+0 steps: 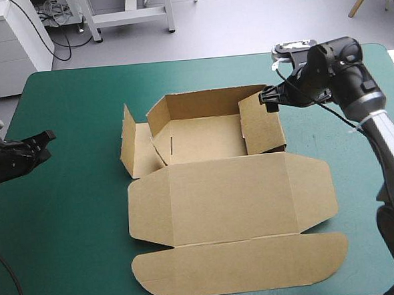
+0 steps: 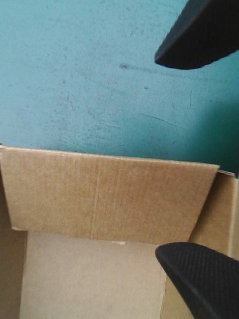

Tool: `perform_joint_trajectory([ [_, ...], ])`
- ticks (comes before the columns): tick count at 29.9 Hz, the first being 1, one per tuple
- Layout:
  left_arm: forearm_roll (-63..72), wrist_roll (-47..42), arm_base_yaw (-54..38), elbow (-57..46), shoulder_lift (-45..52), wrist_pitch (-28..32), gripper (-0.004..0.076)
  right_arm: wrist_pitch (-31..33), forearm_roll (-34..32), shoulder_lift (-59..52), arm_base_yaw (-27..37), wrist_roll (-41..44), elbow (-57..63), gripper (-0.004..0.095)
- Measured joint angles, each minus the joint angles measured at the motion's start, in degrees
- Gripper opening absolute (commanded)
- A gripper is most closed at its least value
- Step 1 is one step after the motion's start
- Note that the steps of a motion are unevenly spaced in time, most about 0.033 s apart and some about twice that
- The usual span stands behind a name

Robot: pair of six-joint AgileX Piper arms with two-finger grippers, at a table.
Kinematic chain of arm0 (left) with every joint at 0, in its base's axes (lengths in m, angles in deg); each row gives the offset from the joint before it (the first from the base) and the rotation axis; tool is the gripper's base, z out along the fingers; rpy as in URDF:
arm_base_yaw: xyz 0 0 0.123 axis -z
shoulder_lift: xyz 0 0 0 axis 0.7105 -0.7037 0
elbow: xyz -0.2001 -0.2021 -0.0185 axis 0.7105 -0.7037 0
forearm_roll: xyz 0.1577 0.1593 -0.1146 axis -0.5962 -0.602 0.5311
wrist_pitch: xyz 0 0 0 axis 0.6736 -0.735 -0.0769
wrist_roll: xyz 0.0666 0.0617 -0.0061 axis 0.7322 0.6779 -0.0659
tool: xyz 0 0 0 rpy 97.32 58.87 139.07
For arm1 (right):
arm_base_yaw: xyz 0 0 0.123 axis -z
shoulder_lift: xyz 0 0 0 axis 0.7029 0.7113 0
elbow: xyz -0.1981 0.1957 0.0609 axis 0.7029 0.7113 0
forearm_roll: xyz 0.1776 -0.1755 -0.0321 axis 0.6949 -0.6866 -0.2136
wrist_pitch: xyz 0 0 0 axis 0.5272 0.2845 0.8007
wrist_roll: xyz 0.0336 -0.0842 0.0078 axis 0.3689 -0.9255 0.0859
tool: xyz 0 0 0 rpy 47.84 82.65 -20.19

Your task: Fold the box

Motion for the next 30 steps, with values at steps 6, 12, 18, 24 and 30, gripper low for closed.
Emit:
perform_joint_trajectory([
  [6, 0.0, 0.0, 0.0, 0.0, 0.0, 0.0, 0.0014, -0.6, 0.0, 8.69, -0.16, 0.04, 0.07, 0.0846],
  [12, 0.0, 0.0, 0.0, 0.0, 0.0, 0.0, 0.0014, -1.26, 0.12, 14.41, -0.16, -0.8, 0.07, 0.0846],
  [18, 0.0, 0.0, 0.0, 0.0, 0.0, 0.05, 0.0014, -3.11, 2.0, 16.39, -0.16, -1.72, 0.07, 0.0784],
  [24, 0.0, 0.0, 0.0, 0.0, 0.0, 0.1, 0.0014, -3.06, 2.54, 16.43, -0.18, -1.94, 0.07, 0.0041],
  [30, 0.0, 0.0, 0.0, 0.0, 0.0, 0.19, 0.0014, -2.99, 2.43, 16.43, -0.16, -3.75, -0.23, 0.0],
])
